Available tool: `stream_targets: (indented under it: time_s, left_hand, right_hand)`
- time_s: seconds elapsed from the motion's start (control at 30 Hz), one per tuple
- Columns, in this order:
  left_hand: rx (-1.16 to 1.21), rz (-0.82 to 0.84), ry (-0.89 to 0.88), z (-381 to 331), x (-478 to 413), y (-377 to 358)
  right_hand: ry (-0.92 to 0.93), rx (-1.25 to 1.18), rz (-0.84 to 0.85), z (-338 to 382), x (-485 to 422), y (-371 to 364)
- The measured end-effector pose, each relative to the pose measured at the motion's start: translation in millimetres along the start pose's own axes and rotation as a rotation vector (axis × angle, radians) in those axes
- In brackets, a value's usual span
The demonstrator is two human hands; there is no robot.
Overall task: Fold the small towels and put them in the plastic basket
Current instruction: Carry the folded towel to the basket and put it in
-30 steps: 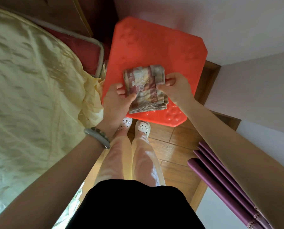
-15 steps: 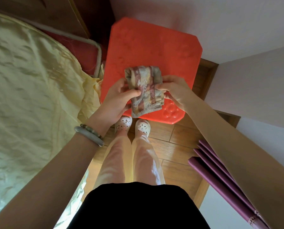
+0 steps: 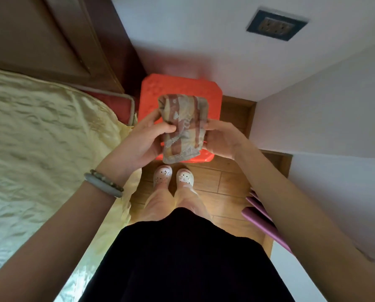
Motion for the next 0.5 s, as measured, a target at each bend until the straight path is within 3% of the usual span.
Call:
stream_targets:
  time_s: [0.33, 0.5]
  left_hand:
    - [-0.027, 0.011, -0.062, -72.9, 78.8, -37.2]
    - [-0.07, 0.12, -0.081, -102.0, 105.4, -59.7]
  right_hand:
    - [0.194, 0.172, -0.122, 47.1, 126.8, -59.9]
    - [0.361, 0.161, -0.12, 66.1, 183.4, -76.2]
Point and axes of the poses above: each hand's wrist, its own x-axis away from the middle knuckle, its own y-axis out of the back of the hand, z = x × y, the point moved 10 cm from there along -x, towards the middle knuckle, and after that the axes turned 11 degrees about -x, right-handed, at the moved point
